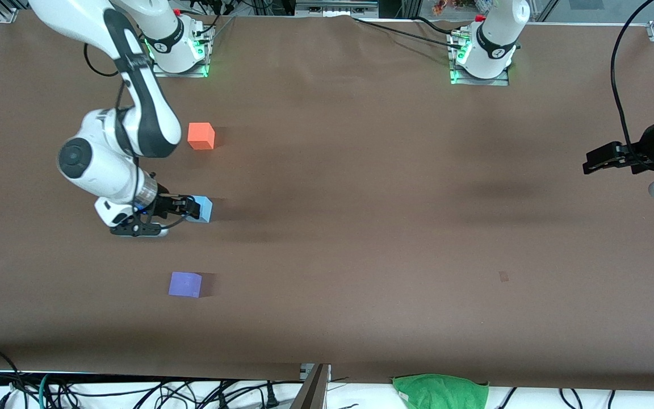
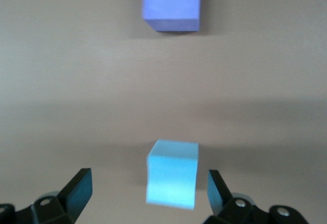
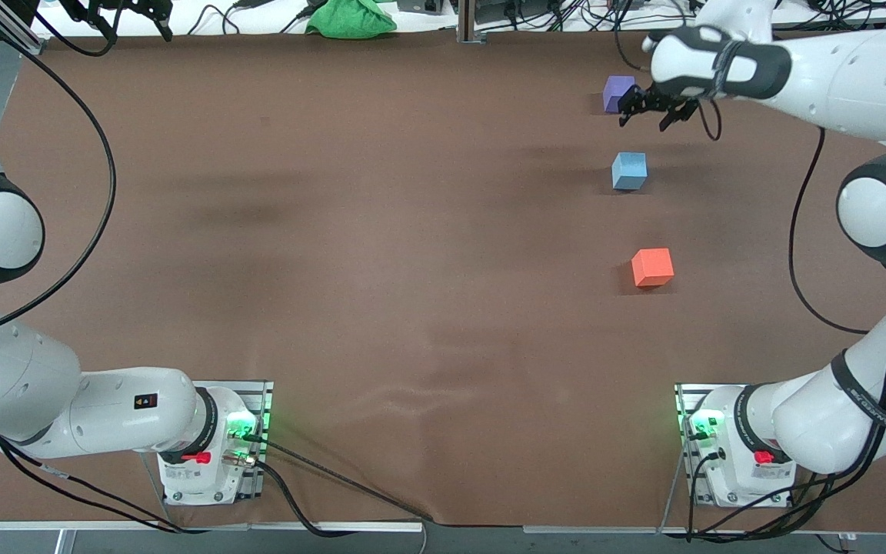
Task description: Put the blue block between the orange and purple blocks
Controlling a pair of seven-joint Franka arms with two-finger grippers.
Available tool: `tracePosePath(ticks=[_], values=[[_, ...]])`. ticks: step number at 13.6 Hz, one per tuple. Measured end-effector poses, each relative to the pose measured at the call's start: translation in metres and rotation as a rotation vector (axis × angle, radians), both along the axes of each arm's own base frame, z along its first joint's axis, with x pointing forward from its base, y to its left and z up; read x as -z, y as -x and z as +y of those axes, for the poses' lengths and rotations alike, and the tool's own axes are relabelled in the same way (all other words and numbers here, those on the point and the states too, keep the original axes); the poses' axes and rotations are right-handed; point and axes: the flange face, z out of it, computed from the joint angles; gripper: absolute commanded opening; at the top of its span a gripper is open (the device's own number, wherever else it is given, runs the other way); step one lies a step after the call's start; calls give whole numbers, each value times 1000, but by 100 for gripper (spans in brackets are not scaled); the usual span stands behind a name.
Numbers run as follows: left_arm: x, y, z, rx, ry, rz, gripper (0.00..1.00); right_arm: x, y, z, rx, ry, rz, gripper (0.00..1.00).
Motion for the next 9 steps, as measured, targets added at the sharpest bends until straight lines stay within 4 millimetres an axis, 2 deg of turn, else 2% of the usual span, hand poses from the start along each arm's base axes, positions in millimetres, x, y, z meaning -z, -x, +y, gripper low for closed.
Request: tracePosePath(ticks=[3,5,7,9], values=[[0,0,0,0,0,0,100,-102,-3,7,-77,20,29,100],[0,0,0,0,0,-1,100,-165,7,5,-87,25,22,100],[0,0,0,0,0,-1,100,-213,28,-4,-99,41,15,100],[0,0,0,0,0,-1,100,-250,49,-16,-109,70,-3,100]])
